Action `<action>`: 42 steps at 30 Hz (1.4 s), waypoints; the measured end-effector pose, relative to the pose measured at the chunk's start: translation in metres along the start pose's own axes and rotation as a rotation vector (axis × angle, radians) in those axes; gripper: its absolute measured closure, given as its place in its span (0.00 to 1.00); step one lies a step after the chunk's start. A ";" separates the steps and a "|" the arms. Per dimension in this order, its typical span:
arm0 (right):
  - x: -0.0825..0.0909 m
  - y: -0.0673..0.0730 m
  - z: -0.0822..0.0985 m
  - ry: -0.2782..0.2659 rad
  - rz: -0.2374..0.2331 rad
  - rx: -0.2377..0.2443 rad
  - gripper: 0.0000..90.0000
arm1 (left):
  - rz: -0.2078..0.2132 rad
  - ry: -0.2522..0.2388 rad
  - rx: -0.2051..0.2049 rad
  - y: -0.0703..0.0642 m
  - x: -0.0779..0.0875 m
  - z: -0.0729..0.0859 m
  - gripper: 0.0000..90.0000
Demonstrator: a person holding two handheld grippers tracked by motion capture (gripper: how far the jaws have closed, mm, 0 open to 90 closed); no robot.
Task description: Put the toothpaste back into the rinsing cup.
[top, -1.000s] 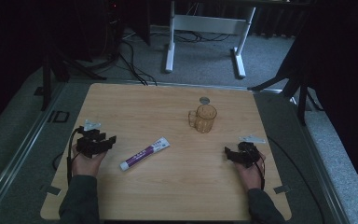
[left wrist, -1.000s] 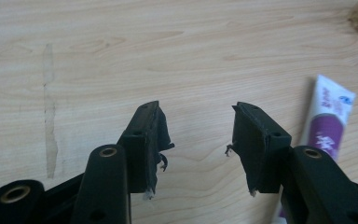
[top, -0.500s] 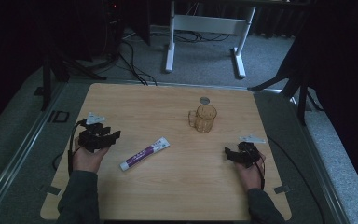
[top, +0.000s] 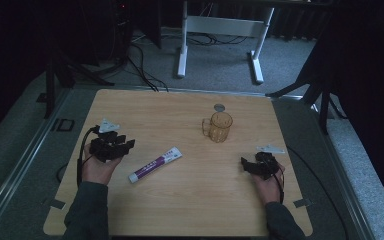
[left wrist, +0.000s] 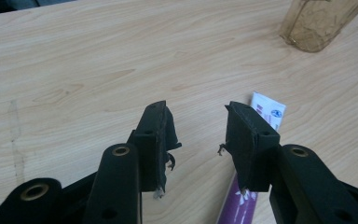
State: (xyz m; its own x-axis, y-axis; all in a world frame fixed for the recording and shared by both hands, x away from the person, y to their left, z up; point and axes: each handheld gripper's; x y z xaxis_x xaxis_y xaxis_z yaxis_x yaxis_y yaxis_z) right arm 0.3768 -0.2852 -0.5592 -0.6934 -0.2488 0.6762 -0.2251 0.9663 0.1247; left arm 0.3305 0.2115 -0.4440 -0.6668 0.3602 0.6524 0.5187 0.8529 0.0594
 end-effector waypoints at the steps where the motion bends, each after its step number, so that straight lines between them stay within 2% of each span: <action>1: 0.000 0.000 0.000 0.000 0.000 0.000 0.29 | 0.007 0.006 -0.002 -0.002 0.000 -0.002 0.65; 8: 0.000 0.000 0.000 0.000 0.000 0.000 0.29 | 0.041 0.024 -0.028 -0.010 -0.003 -0.009 0.64; 18: 0.000 0.000 0.000 0.000 0.000 0.000 0.29 | 0.044 0.041 -0.051 -0.017 -0.008 -0.016 0.61; 23: 0.000 0.000 0.000 0.000 0.000 0.000 0.29 | 0.047 0.049 -0.088 -0.023 -0.010 -0.021 0.62; 28: 0.000 0.000 0.000 0.000 0.000 0.000 0.29 | 0.054 0.053 -0.100 -0.025 -0.011 -0.023 0.61; 32: 0.000 0.000 0.000 0.000 0.000 0.000 0.29 | 0.060 0.072 -0.123 -0.029 -0.013 -0.027 0.60; 40: 0.000 0.000 0.000 0.000 0.000 0.000 0.29 | 0.067 0.101 -0.128 -0.032 -0.016 -0.031 0.59; 42: 0.000 0.000 0.000 0.000 0.000 -0.001 0.29 | 0.067 0.128 -0.144 -0.035 -0.019 -0.034 0.59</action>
State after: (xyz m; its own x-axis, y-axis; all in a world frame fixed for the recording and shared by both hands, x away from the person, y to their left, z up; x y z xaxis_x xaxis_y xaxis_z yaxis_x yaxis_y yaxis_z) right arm 0.3769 -0.2853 -0.5592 -0.6937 -0.2490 0.6758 -0.2248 0.9663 0.1253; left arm 0.3431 0.1617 -0.4322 -0.5597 0.3554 0.7486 0.6371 0.7623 0.1144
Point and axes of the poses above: each handheld gripper's, and its own axes: x roughly backward along the jaws, z roughly out of its underside, y roughly to its left, and after that the axes turned 10 degrees about -x, right-handed
